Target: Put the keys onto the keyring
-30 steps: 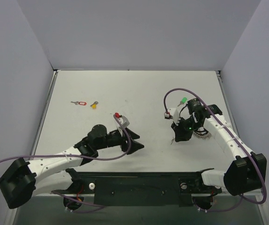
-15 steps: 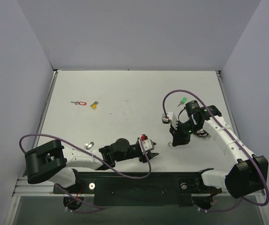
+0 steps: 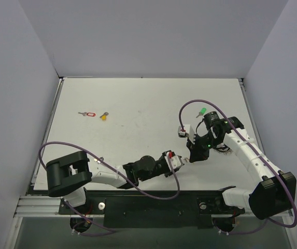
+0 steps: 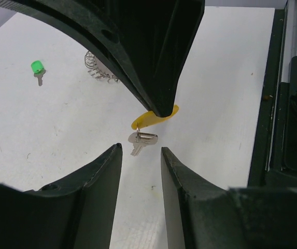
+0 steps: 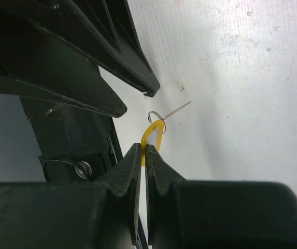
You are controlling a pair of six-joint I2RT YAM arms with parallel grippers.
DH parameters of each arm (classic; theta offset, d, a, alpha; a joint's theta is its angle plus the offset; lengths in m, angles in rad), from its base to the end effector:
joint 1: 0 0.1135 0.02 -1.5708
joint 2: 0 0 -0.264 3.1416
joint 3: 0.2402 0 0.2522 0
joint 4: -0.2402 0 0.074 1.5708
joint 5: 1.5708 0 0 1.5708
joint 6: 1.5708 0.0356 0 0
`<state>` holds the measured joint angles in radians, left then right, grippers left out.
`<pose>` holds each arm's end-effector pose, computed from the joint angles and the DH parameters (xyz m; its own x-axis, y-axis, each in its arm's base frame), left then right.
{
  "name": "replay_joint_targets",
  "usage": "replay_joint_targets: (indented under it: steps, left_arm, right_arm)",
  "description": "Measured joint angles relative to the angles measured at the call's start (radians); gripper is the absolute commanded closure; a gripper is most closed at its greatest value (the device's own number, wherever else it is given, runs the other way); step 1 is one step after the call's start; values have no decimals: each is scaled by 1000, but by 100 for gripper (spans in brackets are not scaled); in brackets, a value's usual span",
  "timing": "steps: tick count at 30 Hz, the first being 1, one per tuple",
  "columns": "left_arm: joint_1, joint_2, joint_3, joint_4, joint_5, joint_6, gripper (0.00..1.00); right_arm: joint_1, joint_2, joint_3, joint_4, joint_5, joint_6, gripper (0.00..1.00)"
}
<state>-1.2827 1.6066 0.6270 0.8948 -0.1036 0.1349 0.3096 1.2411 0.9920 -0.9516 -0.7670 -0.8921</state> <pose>0.0958 -0.3104 0.1981 0.1005 0.1318 -0.9862 0.9192 0.3670 0.1427 0.2046 0.0914 0.2682 -0.2006 -0.6526 -0.7307 -0.9790 0.1614 0.1246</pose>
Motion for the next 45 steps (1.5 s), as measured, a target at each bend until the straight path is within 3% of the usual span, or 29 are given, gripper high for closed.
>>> replay_joint_targets:
  steps: [23,27,28,30,38,45]
  left_arm:
    - [-25,92,79,10,-74,8,69]
    - [-26,96,83,6,-84,8,80]
    - [-26,96,84,5,-89,9,92]
    - [-26,96,87,1,-99,8,100]
    - [-27,81,85,-24,-102,10,100]
    - [-20,-80,34,-148,-13,5,100]
  right_arm:
    - [4,0,2,-3,-4,-4,100]
    - [6,0,2,-7,-7,-7,100]
    - [5,0,2,-8,-7,-8,100]
    - [6,0,2,-14,-6,-11,100]
    - [5,0,6,-17,-4,-26,100]
    - [0,0,7,-17,-33,-26,100]
